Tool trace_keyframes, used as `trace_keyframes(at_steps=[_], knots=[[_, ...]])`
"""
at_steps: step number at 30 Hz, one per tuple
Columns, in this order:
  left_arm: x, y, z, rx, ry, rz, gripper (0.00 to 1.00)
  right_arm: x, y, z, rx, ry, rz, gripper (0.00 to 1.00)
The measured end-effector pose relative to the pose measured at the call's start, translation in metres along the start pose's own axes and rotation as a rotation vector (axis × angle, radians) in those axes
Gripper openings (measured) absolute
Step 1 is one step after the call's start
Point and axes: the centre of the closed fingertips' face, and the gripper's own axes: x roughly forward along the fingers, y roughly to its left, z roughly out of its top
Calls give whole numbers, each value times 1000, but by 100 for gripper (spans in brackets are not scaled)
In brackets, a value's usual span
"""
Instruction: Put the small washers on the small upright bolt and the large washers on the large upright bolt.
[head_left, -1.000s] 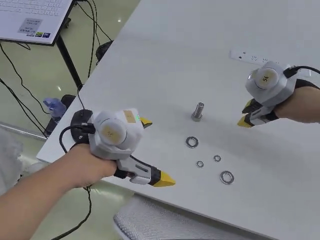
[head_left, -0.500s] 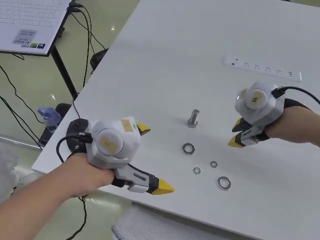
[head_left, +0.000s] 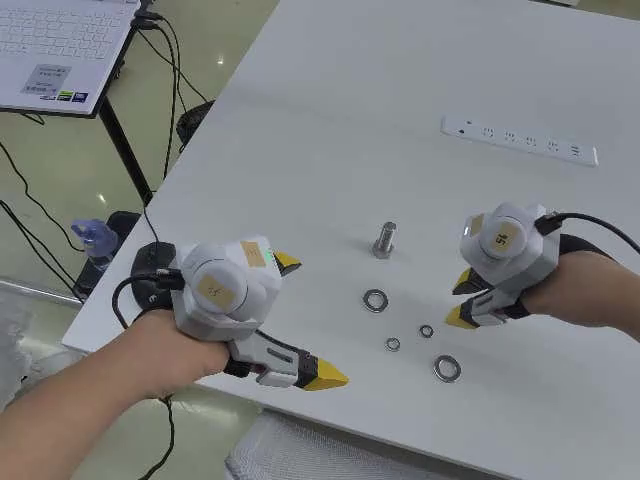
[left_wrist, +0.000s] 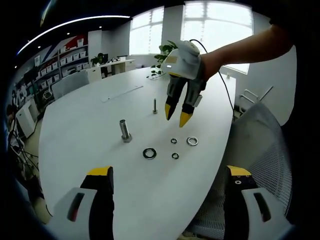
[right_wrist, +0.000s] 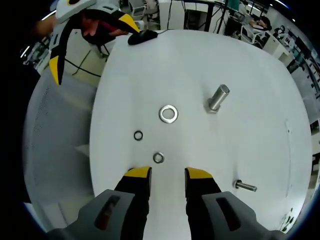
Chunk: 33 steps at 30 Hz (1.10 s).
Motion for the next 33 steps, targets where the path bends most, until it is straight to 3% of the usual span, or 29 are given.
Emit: trace_keyframes(at_steps=[6, 19, 33], knots=[[-1, -2, -1, -9, -4, -1, 91, 12, 11, 2, 19, -24, 9, 29], [1, -4, 1, -12, -15, -4, 91, 41, 2, -7, 49, -18, 0, 28], [-4, -2, -3, -24, -22, -10, 90, 48, 6, -1, 67, -14, -29, 27]])
